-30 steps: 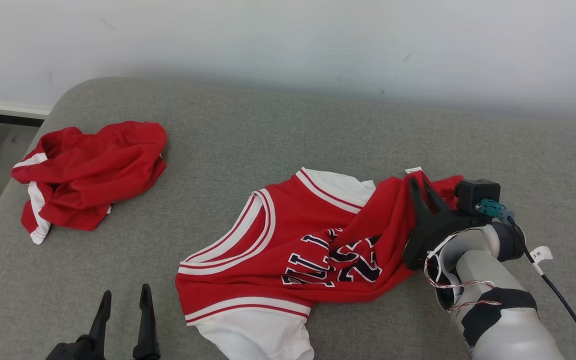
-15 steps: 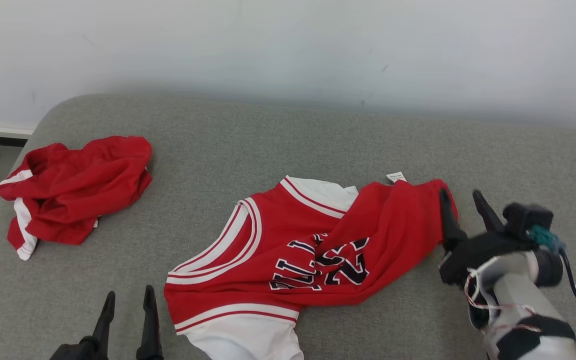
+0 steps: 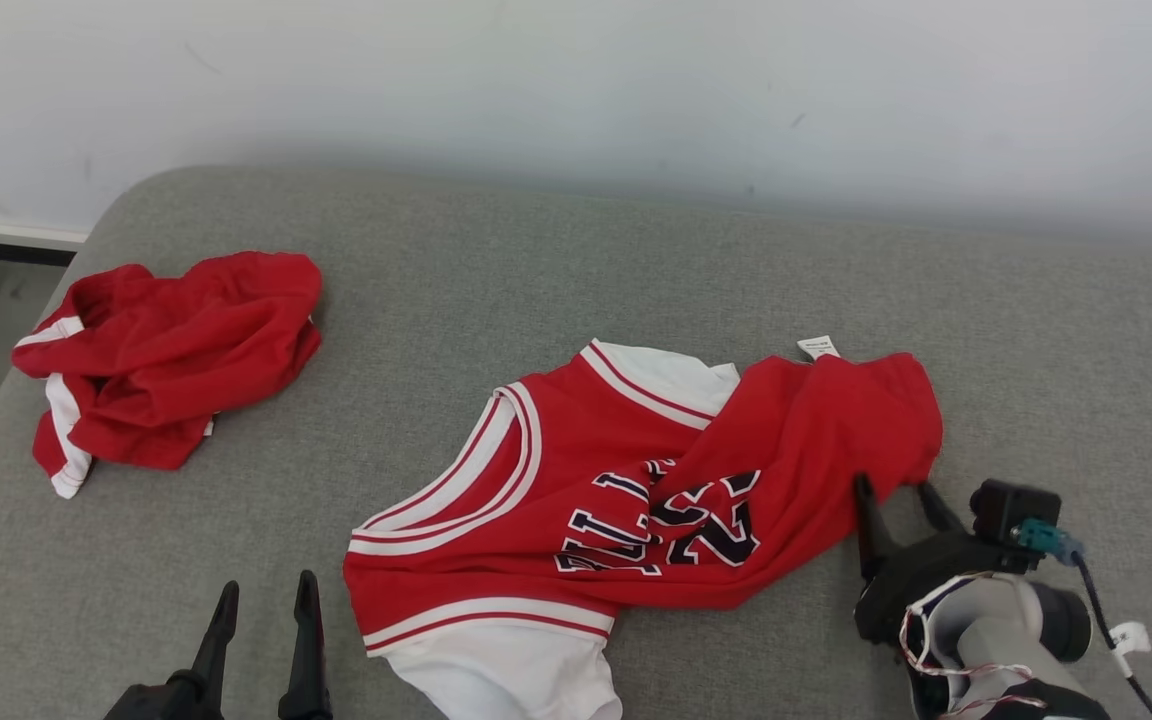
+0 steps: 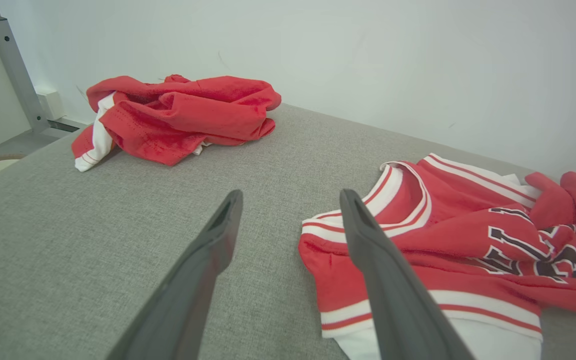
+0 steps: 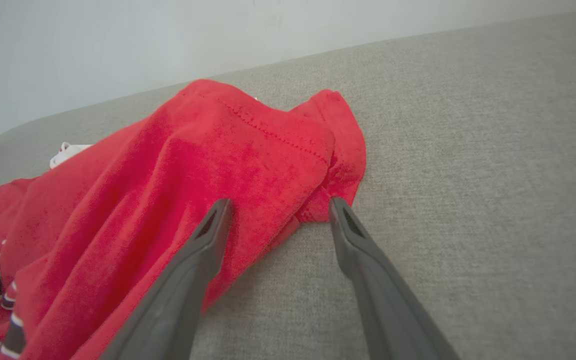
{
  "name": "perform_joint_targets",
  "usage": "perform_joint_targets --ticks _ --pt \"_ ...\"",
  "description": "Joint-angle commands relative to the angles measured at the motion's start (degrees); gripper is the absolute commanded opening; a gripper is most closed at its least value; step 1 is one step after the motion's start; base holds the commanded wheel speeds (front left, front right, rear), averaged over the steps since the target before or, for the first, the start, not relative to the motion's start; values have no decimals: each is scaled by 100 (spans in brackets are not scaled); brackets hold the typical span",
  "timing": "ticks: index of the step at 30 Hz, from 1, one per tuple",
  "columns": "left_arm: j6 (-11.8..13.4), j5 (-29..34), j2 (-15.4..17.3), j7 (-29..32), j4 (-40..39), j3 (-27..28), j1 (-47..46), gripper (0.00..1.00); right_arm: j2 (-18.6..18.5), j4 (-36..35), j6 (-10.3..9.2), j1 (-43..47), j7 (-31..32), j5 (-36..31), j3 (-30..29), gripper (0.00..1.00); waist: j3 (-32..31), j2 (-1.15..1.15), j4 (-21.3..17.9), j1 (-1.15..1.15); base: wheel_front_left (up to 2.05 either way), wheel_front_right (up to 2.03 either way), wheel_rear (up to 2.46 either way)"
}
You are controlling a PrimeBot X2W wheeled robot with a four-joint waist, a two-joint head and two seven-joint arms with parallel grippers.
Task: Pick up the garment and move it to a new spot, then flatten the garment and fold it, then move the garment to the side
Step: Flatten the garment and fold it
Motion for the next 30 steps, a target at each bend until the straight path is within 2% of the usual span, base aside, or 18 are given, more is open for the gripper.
perform_joint_targets --ticks 1,2,3,4,5,17,25,26,27,28,30 --pt "-18 52 -2 -8 19 4 -58 100 53 145 14 -45 16 28 19 100 32 0 51 0 0 0 0" --pt "-27 64 -2 -8 34 7 -65 100 80 240 14 -94 8 68 25 99 39 0 70 0 0 0 0" --pt "-36 78 -1 -8 42 10 -82 100 98 270 15 -147 4 65 59 76 46 0 87 0 0 0 0" --pt "-44 90 -1 -8 44 18 -98 100 115 246 14 -188 -6 89 76 26 52 0 101 0 0 0 0" --pt "-39 98 -1 -8 46 25 -105 100 127 218 14 -196 -13 109 77 0 56 0 106 0 0 0 0" --pt "-31 13 -2 -8 101 77 95 100 118 -937 14 530 -14 -156 33 0 -154 0 -134 0 0 0 0" --pt "1 -58 -1 -8 96 19 168 100 162 -966 14 1094 82 11 368 0 -258 0 -363 0 0 0 0" --pt "8 -61 -1 -8 95 23 186 100 168 -987 14 1126 85 50 402 19 -258 0 -394 0 0 0 0" --pt "9 -61 -1 -8 98 12 193 100 159 -1028 14 1151 75 88 400 77 -254 0 -411 0 0 0 0" --pt "12 -63 0 -8 100 6 194 100 120 -1048 14 1185 66 104 388 100 -248 0 -424 0 0 0 0" --pt "16 -64 0 -8 107 -4 193 100 65 -1087 14 1231 47 114 340 100 -242 0 -439 0 0 0 0"
